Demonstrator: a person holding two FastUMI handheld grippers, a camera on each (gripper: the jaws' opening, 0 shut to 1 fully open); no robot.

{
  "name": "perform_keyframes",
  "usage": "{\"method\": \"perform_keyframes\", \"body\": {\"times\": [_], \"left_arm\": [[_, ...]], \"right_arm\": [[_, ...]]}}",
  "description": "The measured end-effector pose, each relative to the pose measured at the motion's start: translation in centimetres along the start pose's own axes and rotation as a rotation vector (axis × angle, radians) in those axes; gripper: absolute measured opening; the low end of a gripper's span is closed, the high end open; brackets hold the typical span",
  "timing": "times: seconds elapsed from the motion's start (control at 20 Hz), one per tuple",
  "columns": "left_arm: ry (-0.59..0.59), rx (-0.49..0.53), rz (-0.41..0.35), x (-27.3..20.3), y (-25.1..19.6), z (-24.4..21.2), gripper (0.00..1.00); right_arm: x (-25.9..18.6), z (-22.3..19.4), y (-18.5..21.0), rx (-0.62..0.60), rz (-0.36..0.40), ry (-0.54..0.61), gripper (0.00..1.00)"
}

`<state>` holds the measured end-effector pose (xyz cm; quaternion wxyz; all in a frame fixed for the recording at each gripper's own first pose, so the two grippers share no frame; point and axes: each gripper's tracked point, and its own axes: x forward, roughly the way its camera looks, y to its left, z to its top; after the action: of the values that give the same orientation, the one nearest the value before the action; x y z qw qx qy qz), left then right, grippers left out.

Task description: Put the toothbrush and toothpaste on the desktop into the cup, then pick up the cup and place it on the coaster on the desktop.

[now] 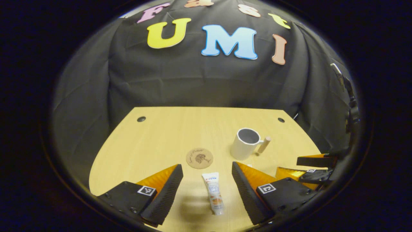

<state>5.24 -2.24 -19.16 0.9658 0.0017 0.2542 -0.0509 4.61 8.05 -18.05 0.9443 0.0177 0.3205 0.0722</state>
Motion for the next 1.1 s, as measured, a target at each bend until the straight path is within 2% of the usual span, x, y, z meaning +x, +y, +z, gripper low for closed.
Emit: {"method": "perform_keyframes", "body": {"times": [0.2,0.55,0.9,1.1], "left_arm": [[0.200,-0.029,-0.020,2.7,-0.3,-5.4,1.00],[0.367,-0.045,-0.009,6.7,0.4,-10.3,1.00],[0.489,-0.052,0.024,9.0,0.6,-14.0,1.00],[0.531,-0.038,0.060,9.4,1.0,-15.3,1.00]], "right_arm": [[2.8,-3.5,0.5,0.008,0.004,0.186,0.96],[6.4,-7.4,1.3,0.046,0.003,0.385,0.96],[8.4,-9.4,0.8,0.033,-0.029,0.486,0.96],[8.6,-9.4,0.3,0.028,-0.054,0.490,0.93]]}}
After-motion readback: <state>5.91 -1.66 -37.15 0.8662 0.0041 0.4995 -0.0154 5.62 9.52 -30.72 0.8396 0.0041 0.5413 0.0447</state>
